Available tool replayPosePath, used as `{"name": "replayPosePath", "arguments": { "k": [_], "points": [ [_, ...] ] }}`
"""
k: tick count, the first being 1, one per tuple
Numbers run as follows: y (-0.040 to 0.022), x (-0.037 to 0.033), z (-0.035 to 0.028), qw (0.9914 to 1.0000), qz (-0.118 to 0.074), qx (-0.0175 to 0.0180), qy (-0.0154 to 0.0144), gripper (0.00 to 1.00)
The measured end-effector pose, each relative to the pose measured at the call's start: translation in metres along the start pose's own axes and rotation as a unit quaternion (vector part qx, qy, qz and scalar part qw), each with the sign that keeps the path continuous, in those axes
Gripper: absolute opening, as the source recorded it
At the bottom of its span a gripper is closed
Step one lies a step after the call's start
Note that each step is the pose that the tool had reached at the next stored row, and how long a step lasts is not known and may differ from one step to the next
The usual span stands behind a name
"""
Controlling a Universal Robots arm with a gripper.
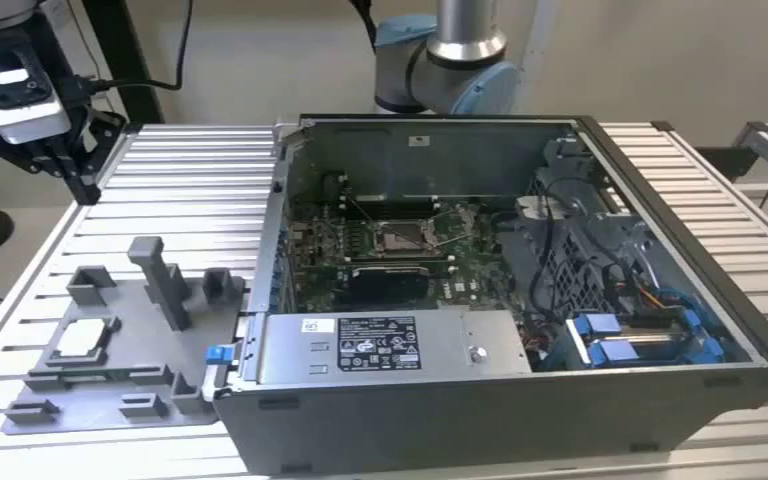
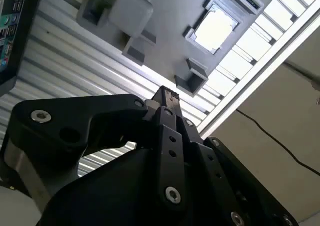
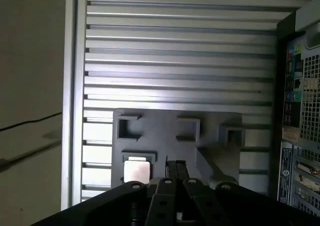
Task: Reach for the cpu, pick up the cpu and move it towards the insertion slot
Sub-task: 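Reach for the cpu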
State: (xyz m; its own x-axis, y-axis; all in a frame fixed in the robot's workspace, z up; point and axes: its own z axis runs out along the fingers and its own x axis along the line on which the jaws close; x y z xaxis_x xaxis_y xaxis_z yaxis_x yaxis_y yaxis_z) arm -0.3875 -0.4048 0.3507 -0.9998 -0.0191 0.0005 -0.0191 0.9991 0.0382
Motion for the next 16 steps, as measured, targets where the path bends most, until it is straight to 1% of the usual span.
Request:
{"name": "replayPosePath", "arguments": {
  "k": [5,7,10,16],
  "points": [
    [-0.0001,0.0001,-0.0001,1.00000,0.000,0.0000,0.0001,0.00],
    [-0.0005,0.0014,-0.0001,1.00000,0.000,0.0000,0.0000,0.00],
    [-0.0034,0.0074,0.0000,1.00000,0.000,0.0000,0.0000,0.00],
    [-0.0138,0.0224,-0.0002,1.00000,0.000,0.0000,-0.0001,0.00]
  ]
}}
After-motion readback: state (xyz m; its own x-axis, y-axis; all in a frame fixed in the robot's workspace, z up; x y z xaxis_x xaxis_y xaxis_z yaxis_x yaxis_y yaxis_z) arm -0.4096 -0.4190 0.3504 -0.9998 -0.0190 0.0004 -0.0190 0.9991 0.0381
